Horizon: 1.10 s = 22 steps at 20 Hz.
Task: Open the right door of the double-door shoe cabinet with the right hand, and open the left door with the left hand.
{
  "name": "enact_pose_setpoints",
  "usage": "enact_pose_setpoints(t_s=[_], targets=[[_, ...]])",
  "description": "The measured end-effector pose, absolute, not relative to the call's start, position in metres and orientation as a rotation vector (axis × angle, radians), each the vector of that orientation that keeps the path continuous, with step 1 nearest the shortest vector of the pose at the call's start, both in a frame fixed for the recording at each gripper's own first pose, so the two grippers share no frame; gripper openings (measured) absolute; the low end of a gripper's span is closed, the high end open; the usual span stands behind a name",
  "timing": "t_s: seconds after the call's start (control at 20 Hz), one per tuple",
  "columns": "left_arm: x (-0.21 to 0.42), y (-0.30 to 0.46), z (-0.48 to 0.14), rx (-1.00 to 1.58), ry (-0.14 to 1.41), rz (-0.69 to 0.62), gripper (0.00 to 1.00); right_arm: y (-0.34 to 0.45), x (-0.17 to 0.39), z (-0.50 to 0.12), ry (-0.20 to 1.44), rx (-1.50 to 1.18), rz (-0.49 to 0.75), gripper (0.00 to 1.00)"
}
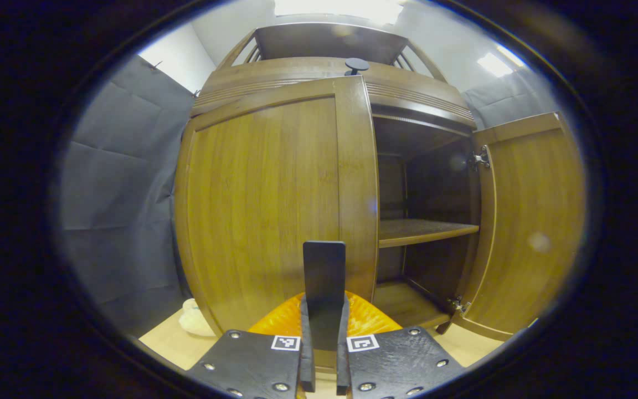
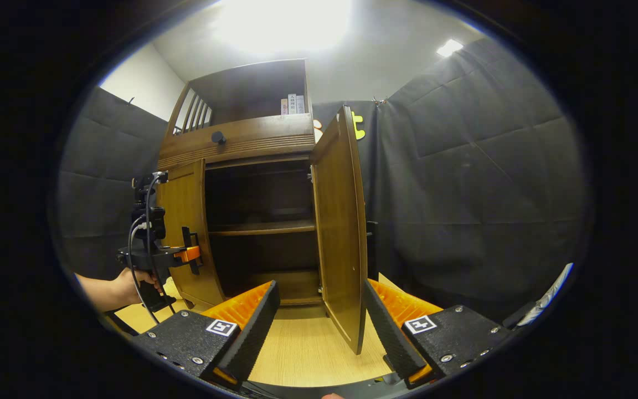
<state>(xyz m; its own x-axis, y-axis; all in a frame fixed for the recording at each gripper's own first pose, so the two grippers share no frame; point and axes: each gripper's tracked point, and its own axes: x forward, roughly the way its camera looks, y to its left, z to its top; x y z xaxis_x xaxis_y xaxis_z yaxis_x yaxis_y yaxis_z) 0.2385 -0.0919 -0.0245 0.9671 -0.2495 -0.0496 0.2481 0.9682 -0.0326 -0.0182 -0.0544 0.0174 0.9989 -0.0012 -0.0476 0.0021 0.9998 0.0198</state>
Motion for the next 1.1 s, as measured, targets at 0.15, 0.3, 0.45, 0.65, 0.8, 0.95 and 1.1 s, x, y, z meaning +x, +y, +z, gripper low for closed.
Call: enact_pose_setpoints(t_s=[0.15, 0.3, 0.45, 0.65, 0.8, 0.95, 1.1], targets=[[0.227, -0.083, -0.023, -0.027, 0.048, -0.262, 0.22, -0.05, -0.02, 0.015, 0.06, 0.027, 0.006, 0.94], [0.212, -0.072, -0.023, -0.027, 0.044, -0.272, 0.22, -0.043, -0.018, 0.015, 0.056, 0.034, 0.007, 0.94], [0.197, -0.058, -0.022, -0.042, 0.041, -0.278, 0.16, -0.039, -0.018, 0.017, 0.048, 0.039, 0.013, 0.94], [0.183, -0.044, -0.021, -0.04, 0.04, -0.267, 0.15, -0.035, -0.017, 0.015, 0.043, 0.043, 0.01, 0.94], [0.172, -0.029, -0.022, -0.044, 0.037, -0.24, 0.15, -0.026, -0.017, 0.015, 0.051, 0.052, 0.025, 0.94], [0.157, -0.007, -0.021, -0.048, 0.031, -0.212, 0.15, -0.016, -0.018, 0.016, 0.047, 0.052, 0.043, 0.94], [0.148, 0.011, -0.022, -0.046, 0.036, -0.204, 0.15, -0.006, -0.019, 0.015, 0.05, 0.049, 0.065, 0.92]])
